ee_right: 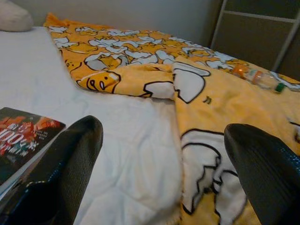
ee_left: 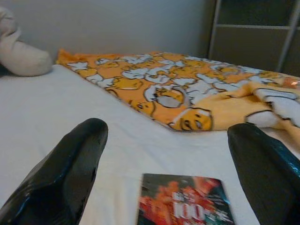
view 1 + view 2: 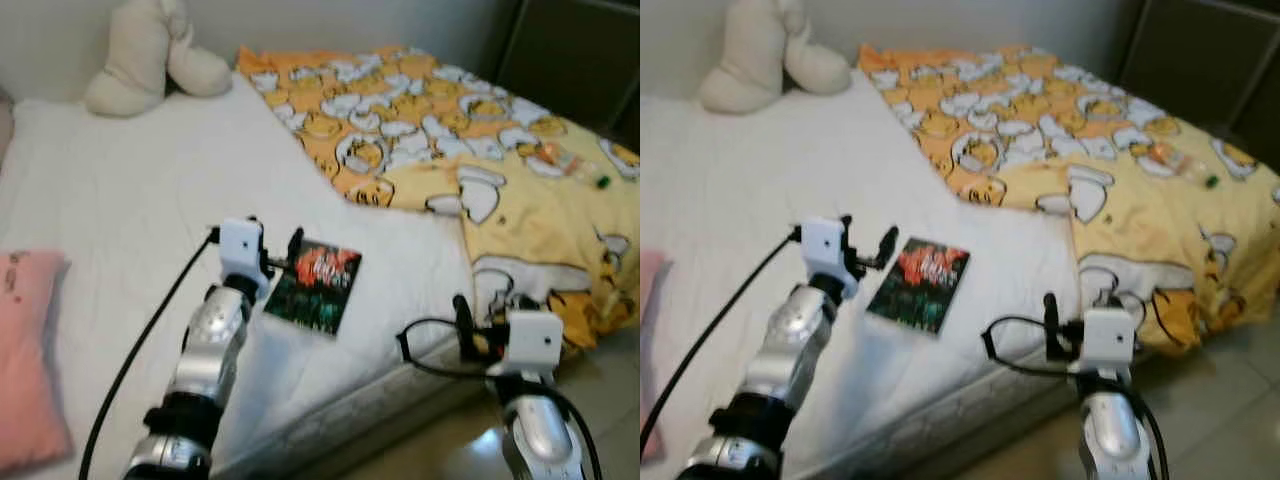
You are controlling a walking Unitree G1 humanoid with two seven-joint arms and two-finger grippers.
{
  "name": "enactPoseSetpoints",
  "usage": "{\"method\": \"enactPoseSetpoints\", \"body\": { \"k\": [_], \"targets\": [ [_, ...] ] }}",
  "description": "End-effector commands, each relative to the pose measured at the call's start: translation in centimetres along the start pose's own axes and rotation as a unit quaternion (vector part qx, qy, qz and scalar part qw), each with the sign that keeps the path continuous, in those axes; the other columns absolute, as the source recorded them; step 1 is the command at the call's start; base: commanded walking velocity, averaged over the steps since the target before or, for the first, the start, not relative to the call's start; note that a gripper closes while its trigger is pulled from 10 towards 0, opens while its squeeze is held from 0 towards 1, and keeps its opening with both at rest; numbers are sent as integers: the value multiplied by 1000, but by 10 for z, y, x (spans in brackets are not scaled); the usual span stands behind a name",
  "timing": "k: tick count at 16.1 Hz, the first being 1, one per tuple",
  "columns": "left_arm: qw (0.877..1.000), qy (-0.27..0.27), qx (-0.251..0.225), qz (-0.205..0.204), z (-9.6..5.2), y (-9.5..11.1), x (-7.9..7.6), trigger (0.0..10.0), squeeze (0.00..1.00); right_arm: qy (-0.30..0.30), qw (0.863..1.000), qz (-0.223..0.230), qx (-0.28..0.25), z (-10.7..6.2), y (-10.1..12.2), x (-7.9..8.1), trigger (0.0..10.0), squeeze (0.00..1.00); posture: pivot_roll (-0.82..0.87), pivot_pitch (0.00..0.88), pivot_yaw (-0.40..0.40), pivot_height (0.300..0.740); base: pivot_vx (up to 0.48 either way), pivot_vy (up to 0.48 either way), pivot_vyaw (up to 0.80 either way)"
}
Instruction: Clean up the room
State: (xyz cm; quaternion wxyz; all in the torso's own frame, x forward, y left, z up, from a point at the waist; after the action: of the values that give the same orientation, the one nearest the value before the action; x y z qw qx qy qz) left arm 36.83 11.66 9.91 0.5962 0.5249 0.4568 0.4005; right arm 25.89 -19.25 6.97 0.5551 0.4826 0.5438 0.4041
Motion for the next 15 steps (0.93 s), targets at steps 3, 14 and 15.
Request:
{"method": "enactPoseSetpoints", "body": {
  "k": [3, 14, 15],
  "targets": [
    [1000, 6, -6, 4, 2, 6, 5, 10000, 0, 1, 1000, 10, -7, 2, 4, 3, 10000, 0, -52, 0, 21, 735, 360, -315, 0],
    [987, 93, 92, 92, 57, 11, 29, 10000, 0, 71, 995, -4, 77, -101, -2, 29, 10000, 0, -255, 212, -10, 735, 196, -172, 0],
    [989, 90, 87, 83, 54, 9, 30, 10000, 0, 66, 995, 0, 75, -98, -1, 28, 10000, 0, -246, 202, -5, 735, 0, 0, 0]
  ]
}}
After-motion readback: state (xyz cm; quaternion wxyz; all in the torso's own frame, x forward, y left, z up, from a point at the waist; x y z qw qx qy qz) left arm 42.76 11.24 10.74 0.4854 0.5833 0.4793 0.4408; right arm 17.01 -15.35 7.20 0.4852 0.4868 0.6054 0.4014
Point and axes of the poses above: a point about 5 cm out from each wrist's last joint towards the gripper, its own z axis pointing out of the wrist towards the gripper, its own y axis along the axis of the wrist's last joint, x = y × z, the point moved 5 cm from there along z, pointing out of the wrist towards the gripper, and after that the axes turned 7 degrees about -z, right-handed, at the moved point
